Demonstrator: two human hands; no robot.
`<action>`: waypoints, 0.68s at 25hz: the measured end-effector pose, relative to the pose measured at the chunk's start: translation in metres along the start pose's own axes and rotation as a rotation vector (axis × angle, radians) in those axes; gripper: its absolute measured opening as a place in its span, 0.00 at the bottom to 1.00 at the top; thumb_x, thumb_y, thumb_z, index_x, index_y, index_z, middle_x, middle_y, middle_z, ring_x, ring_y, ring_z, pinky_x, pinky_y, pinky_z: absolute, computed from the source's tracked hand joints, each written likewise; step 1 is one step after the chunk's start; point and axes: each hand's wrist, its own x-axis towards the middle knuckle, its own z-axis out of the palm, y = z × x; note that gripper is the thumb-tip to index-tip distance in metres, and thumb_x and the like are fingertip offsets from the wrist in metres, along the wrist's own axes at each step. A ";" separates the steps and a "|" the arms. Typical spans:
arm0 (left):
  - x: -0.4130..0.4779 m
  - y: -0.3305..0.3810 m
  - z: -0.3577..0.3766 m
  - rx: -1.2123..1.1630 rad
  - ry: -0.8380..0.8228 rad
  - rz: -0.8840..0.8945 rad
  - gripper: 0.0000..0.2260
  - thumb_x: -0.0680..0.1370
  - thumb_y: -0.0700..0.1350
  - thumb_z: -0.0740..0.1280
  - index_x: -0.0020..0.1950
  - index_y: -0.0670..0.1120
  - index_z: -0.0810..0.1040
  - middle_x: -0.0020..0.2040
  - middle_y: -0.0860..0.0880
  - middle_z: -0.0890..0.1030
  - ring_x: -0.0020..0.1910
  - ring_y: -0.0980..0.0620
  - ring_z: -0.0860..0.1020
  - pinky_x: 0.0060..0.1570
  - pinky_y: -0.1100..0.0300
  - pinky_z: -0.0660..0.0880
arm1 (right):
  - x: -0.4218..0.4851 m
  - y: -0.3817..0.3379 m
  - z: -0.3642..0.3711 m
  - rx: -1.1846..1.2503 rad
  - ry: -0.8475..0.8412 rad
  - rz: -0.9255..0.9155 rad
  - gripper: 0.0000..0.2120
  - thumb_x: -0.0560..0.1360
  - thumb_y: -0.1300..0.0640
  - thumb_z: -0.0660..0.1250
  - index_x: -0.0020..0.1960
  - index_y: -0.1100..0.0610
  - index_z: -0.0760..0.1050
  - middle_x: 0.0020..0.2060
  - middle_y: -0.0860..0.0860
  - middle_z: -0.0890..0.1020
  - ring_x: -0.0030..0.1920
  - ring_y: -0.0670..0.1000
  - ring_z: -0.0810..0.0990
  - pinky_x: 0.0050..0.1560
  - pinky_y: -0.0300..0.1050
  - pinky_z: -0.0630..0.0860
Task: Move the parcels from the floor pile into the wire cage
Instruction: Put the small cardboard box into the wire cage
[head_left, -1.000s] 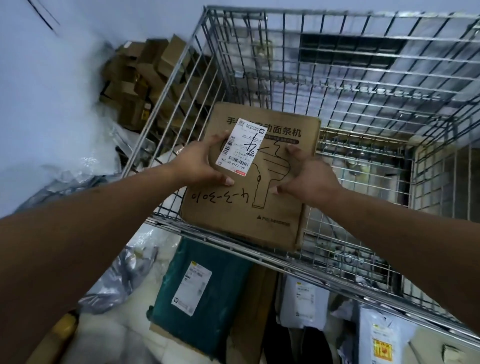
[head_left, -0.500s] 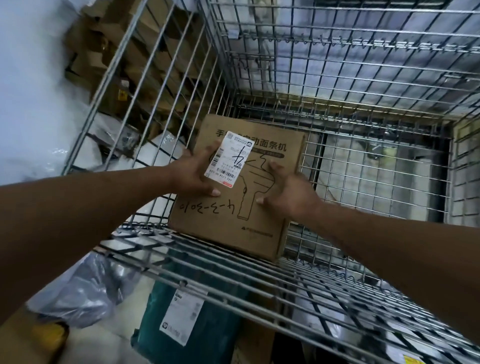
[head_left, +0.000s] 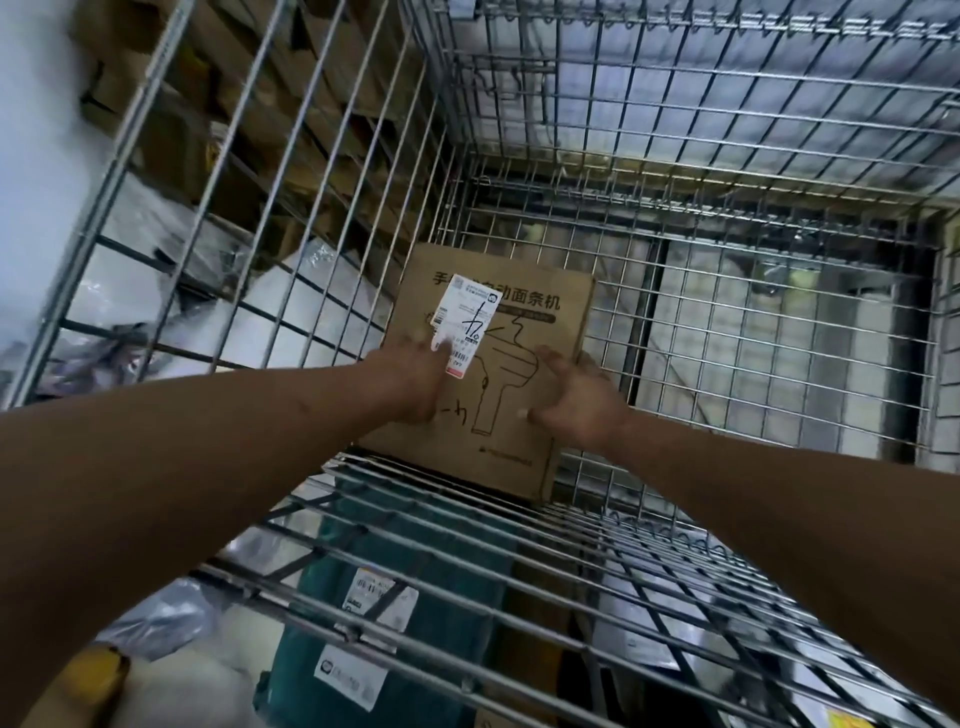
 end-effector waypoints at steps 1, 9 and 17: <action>0.000 0.000 0.005 -0.001 -0.039 0.001 0.48 0.77 0.52 0.73 0.84 0.50 0.41 0.82 0.38 0.47 0.77 0.35 0.60 0.73 0.41 0.67 | 0.000 0.001 0.001 -0.009 -0.012 0.005 0.44 0.75 0.45 0.74 0.82 0.41 0.51 0.81 0.58 0.48 0.79 0.62 0.57 0.78 0.47 0.58; -0.012 -0.007 -0.017 -0.224 0.008 0.032 0.52 0.74 0.50 0.77 0.84 0.55 0.41 0.78 0.40 0.56 0.72 0.38 0.69 0.67 0.52 0.72 | -0.013 -0.004 -0.008 -0.088 -0.019 -0.032 0.44 0.75 0.47 0.74 0.82 0.42 0.51 0.82 0.57 0.47 0.80 0.61 0.54 0.77 0.48 0.58; -0.095 0.014 -0.096 -0.501 0.321 0.113 0.46 0.70 0.56 0.79 0.82 0.55 0.58 0.77 0.45 0.66 0.72 0.43 0.71 0.69 0.47 0.71 | -0.101 -0.046 -0.077 -0.096 0.052 -0.137 0.40 0.75 0.50 0.74 0.81 0.45 0.57 0.73 0.56 0.67 0.69 0.58 0.71 0.66 0.46 0.70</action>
